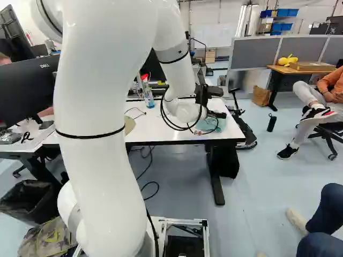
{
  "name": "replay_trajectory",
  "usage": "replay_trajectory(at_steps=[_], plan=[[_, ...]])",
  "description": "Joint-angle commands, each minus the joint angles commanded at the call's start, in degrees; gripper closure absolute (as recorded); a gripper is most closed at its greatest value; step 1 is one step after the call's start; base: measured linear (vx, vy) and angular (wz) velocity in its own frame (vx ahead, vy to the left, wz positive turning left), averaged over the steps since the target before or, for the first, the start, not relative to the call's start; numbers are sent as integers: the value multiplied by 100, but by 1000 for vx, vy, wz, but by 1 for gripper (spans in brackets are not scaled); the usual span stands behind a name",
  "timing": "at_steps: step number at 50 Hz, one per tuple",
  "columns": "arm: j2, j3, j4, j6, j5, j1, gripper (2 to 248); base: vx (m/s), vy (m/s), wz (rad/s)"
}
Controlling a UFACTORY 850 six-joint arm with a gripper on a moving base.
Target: Clean the table with the green towel
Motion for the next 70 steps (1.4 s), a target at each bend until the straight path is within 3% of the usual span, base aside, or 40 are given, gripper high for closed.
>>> replay_trajectory(at_steps=[28,62,63,68,69,70], plan=[[-181,-225,0,0,-647,8,3,0,0,0],[-201,-249,0,0,-722,15,3,0,0,0],[-201,-249,0,0,-722,15,27,0,0,0],[-201,-249,0,0,-722,15,27,0,0,0],[-201,-249,0,0,-722,15,66,0,0,0],[-201,-249,0,0,-722,15,66,0,0,0]])
